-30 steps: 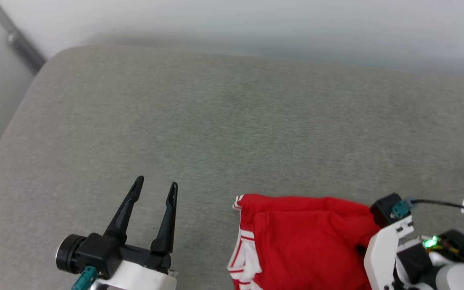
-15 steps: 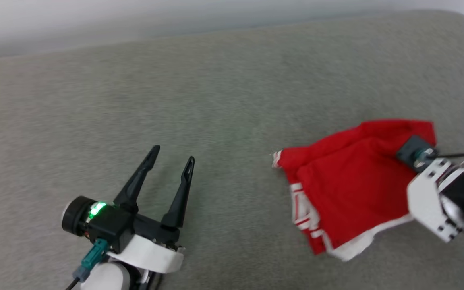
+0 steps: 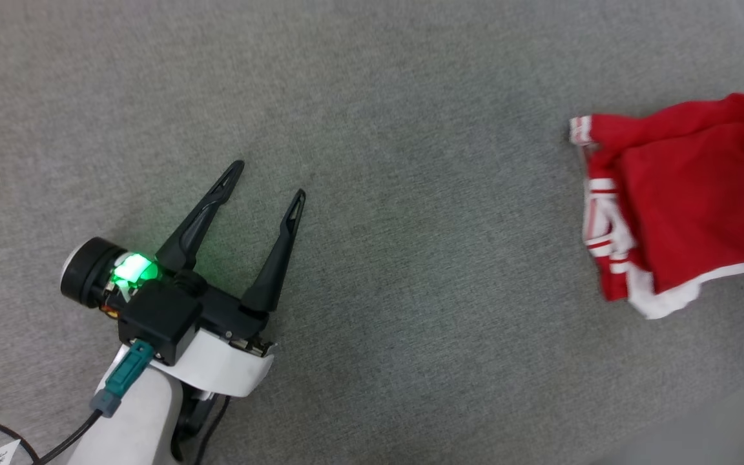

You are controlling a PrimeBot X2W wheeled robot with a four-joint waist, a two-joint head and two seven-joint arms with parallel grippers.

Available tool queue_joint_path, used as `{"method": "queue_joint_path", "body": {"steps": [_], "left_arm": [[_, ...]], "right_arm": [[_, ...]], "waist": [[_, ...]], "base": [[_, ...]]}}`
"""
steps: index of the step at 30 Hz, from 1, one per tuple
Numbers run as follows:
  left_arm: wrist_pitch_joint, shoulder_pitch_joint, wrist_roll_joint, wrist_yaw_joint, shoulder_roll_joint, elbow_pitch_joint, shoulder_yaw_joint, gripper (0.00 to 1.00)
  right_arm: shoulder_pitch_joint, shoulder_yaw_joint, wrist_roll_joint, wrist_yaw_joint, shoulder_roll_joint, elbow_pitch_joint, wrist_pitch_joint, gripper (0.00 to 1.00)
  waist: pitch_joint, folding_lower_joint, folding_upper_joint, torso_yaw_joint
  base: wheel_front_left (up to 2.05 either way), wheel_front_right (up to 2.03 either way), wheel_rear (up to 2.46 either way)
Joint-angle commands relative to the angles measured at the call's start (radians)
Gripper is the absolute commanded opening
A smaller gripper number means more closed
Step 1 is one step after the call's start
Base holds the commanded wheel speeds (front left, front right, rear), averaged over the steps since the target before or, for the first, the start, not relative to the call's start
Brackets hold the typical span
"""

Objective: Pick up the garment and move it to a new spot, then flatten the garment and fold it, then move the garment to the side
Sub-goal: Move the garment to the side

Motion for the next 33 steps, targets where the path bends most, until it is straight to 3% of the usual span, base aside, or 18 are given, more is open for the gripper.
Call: {"method": "queue_joint_path", "body": {"steps": [1,11,20,21,22,23,28,33], "left_arm": [[-0.002,-0.032,0.002,-0.002,0.013,-0.016,-0.010,1.00],[0.001,-0.038,0.006,0.001,0.033,-0.035,0.007,1.00],[0.001,-0.040,0.004,0.002,0.014,-0.055,0.004,1.00],[0.001,-0.043,0.003,0.002,0.006,-0.057,0.003,1.00],[0.001,-0.045,0.001,0.001,-0.003,-0.057,0.002,1.00],[0.001,-0.042,0.000,0.001,-0.010,-0.057,0.002,1.00],[0.000,-0.017,-0.010,0.005,-0.049,-0.045,0.023,1.00],[0.000,0.023,-0.025,0.005,-0.088,-0.026,0.076,1.00]], "right_arm": [[-0.017,-0.040,-0.004,-0.002,-0.022,0.065,-0.053,0.00],[-0.050,-0.234,-0.073,-0.002,0.002,0.292,-0.224,0.00],[-0.062,-0.333,-0.120,-0.002,0.013,0.411,-0.260,0.00],[-0.057,-0.343,-0.120,-0.002,0.015,0.418,-0.260,0.16],[-0.051,-0.350,-0.125,-0.002,0.018,0.419,-0.262,0.65],[-0.049,-0.363,-0.124,-0.002,0.022,0.424,-0.256,1.00],[-0.036,-0.422,-0.117,-0.002,0.047,0.389,-0.256,1.00],[-0.014,-0.524,-0.046,-0.001,0.114,0.315,-0.289,1.00]], "waist": [[0.072,-0.0001,-0.0001,-0.004],[0.155,-0.0001,-0.0001,0.046],[0.157,-0.0001,-0.0001,0.079],[0.152,-0.0001,-0.0001,0.084],[0.144,-0.0001,-0.0001,0.089],[0.134,-0.0001,-0.0001,0.093],[0.043,-0.0001,-0.0001,0.117],[-0.074,-0.0001,-0.0001,0.154]], "base": [[0.00,0.00,0.00],[0.00,0.00,0.00],[0.00,0.00,0.00],[0.00,0.00,0.00],[0.00,0.00,0.00],[0.00,0.00,0.00],[0.00,0.00,0.00],[0.00,0.00,0.00]]}}
